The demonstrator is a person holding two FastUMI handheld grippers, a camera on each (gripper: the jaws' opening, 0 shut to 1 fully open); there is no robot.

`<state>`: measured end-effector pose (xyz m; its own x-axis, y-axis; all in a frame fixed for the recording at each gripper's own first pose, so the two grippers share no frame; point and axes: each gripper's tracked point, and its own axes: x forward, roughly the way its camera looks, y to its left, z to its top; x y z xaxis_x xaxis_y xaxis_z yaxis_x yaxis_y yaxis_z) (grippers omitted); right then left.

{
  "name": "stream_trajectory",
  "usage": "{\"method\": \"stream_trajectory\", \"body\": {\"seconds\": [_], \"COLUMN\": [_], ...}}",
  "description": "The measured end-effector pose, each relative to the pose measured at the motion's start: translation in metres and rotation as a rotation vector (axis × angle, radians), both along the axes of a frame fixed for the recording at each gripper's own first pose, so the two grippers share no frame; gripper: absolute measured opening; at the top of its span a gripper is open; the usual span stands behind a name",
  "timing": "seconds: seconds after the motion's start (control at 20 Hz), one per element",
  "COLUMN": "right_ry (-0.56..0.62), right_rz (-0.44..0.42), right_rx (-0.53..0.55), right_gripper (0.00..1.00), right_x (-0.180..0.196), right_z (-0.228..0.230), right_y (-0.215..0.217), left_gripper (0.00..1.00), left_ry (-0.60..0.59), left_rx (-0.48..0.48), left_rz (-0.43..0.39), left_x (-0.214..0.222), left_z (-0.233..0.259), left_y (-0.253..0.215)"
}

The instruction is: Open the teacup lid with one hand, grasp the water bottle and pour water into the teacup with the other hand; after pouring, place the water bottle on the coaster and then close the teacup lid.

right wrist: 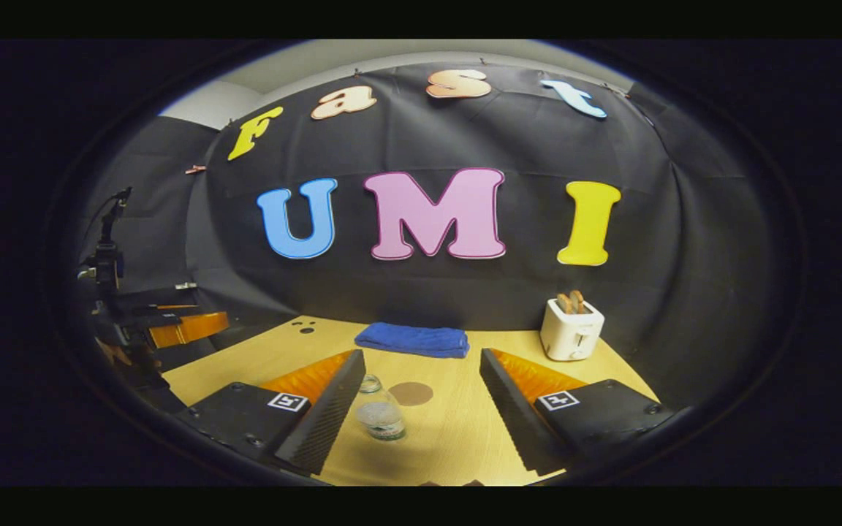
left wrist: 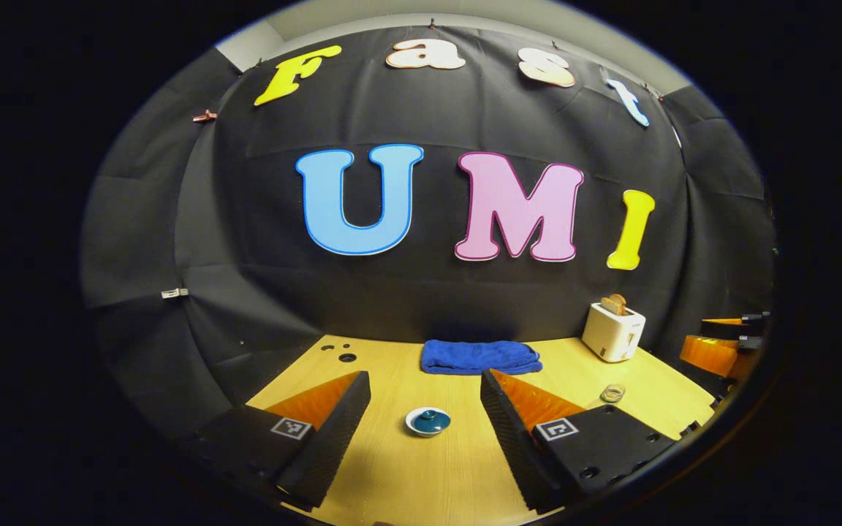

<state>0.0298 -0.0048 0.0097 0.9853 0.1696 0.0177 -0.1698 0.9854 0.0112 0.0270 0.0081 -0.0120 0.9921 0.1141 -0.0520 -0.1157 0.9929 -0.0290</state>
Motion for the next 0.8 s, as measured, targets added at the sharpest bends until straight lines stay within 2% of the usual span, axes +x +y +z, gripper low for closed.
{"method": "stream_trajectory", "body": {"seconds": [0.3, 0.65, 0.8], "right_ry": [0.036, 0.128, 0.158], "right_rz": [-0.017, -0.112, -0.163], "right_rx": [0.018, 0.010, 0.019], "right_gripper": [0.99, 0.99, 0.99], "right_x": [0.005, 0.014, 0.014], "right_z": [-0.010, -0.033, -0.043], "right_y": [-0.007, -0.005, -0.005], "left_gripper": [0.95, 0.94, 0.89], "left_ry": [0.038, 0.136, 0.179], "left_rx": [-0.005, -0.001, -0.001], "left_rz": [-0.052, -0.148, -0.173], "left_x": [0.026, 0.107, 0.141], "left_z": [-0.025, -0.103, -0.140], "left_y": [-0.008, 0.004, 0.013]}}
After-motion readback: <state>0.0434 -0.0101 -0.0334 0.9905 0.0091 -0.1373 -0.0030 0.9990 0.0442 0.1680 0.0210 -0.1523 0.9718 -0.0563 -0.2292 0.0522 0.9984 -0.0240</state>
